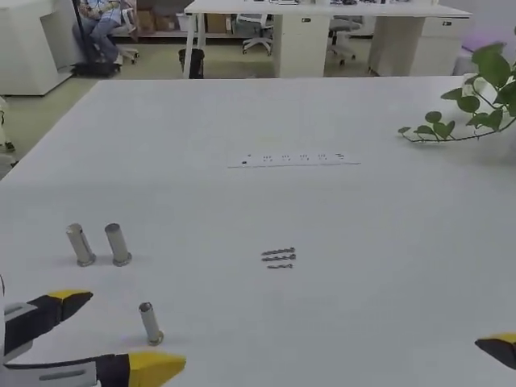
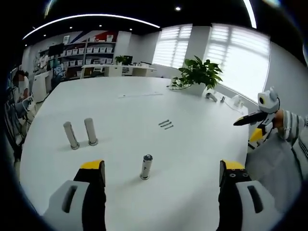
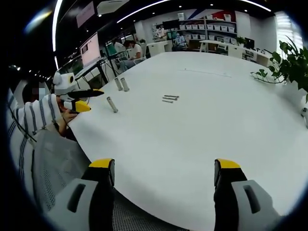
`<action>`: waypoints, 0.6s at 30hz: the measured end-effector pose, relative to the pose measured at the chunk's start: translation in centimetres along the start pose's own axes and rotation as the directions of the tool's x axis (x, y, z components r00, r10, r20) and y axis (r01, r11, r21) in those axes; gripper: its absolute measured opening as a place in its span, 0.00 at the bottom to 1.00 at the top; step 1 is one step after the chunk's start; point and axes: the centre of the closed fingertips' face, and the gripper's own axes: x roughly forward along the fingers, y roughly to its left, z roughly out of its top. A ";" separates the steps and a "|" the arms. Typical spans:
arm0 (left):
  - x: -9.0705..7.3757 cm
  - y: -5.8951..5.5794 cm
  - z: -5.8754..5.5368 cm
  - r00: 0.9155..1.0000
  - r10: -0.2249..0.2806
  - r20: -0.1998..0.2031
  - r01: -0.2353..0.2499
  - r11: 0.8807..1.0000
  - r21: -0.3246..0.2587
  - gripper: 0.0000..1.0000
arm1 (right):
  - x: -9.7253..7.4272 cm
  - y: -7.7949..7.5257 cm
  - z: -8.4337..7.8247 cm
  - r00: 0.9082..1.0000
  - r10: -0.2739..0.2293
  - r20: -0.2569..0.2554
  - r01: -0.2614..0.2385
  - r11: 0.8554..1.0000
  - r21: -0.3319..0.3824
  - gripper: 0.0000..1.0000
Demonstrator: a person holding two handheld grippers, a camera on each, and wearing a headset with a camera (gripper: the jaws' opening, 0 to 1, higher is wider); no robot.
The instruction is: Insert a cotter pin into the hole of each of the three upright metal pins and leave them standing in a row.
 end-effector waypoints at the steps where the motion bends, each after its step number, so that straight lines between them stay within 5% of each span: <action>1: -0.1 0.1 -0.2 1.000 0.003 -0.010 -0.003 1.000 0.021 0.99 | 0.0 0.0 0.1 1.000 0.002 0.001 -0.002 1.000 -0.002 0.86; 9: -0.3 -0.1 -0.7 1.000 -0.004 -0.025 0.004 1.000 0.018 0.99 | 0.5 0.0 1.1 0.999 0.025 -0.032 -0.027 0.998 -0.065 0.80; 18: -0.6 0.0 -0.5 1.000 -0.004 -0.009 0.004 1.000 0.003 0.99 | 1.7 -0.3 3.6 0.992 0.065 -0.106 -0.088 0.972 -0.218 0.80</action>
